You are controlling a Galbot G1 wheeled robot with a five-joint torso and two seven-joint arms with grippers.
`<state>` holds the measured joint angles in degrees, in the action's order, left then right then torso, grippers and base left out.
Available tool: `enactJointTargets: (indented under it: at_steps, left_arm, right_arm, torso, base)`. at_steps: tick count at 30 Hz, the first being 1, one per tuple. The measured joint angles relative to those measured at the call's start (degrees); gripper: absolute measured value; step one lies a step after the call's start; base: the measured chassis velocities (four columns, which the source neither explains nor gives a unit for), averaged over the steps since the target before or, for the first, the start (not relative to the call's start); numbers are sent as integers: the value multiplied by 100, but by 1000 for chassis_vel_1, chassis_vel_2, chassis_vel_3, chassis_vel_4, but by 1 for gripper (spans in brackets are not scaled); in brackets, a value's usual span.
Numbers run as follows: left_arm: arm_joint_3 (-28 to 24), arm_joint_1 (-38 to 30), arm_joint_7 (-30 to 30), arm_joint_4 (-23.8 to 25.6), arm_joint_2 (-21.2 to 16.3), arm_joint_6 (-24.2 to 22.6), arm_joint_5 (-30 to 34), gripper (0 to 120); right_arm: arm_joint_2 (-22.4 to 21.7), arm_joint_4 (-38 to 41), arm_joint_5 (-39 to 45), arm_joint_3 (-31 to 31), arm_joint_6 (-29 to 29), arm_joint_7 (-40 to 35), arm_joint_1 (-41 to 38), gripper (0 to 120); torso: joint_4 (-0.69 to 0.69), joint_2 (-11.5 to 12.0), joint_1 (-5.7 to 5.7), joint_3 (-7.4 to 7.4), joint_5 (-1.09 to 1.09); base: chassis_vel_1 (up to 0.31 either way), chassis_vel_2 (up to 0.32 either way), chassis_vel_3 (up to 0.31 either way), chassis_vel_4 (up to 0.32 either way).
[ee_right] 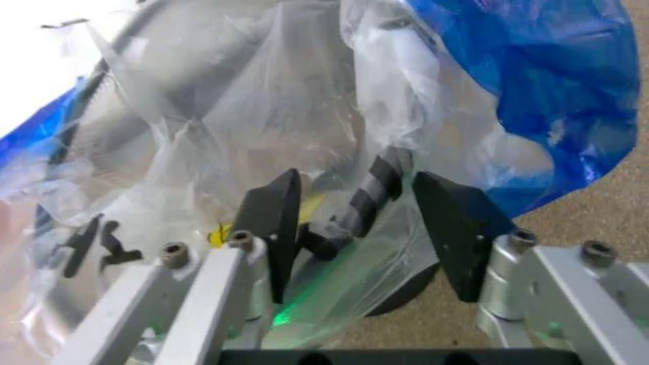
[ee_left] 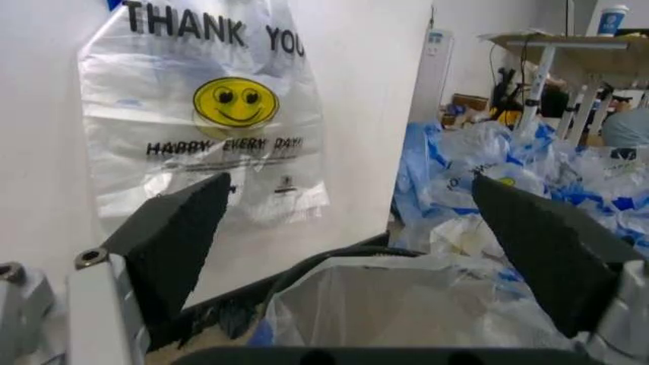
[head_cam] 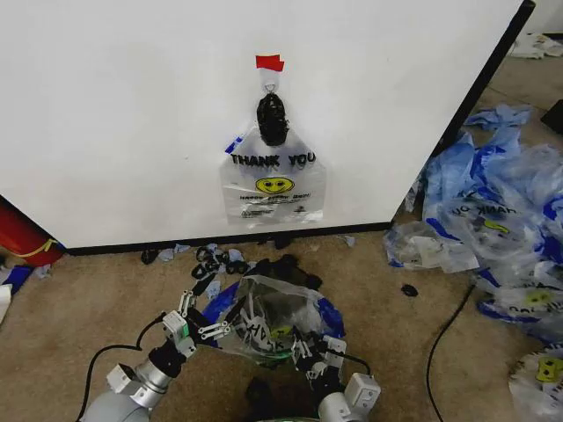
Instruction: Pick up the garbage bag from the wall and place it over the trash bin.
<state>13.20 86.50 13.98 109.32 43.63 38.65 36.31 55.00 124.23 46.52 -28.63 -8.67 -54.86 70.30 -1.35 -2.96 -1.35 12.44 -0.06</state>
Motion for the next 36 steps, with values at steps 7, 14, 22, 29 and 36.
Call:
enactJointTargets:
  at_steps: [7, 14, 22, 29, 36]
  left_arm:
    - [13, 37, 4, -9, 11, 34, -17, 94]
    - [21, 46, 13, -21, 36, 60, -26, 94]
    - [-23, 21, 61, -97, 99, 101, -49, 94]
    - [-3, -46, 33, -67, 106, 99, -30, 94]
    - [19, -105, -41, 104, 33, 28, 53, 94]
  right_arm:
    - [58, -113, -85, -32, 1, -57, -62, 31]
    - [67, -131, -102, -33, 57, -137, -137, 14]
    - [-17, -137, -185, 60, 91, -164, -173, 0]
    - [-87, -156, -267, 217, 101, -152, -269, 0]
    - [-404, -149, -105, 349, 148, -64, -561, 0]
  torso:
    - [0, 0, 0, 0, 0]
    - [1, 0, 0, 0, 0]
    - [-1, 0, 0, 0, 0]
    - [0, 0, 0, 0, 0]
    - [0, 0, 0, 0, 0]
  base:
    - [0, 0, 0, 0]
    - [0, 0, 0, 0]
    - [0, 0, 0, 0]
    - [0, 0, 0, 0]
    - [0, 0, 0, 0]
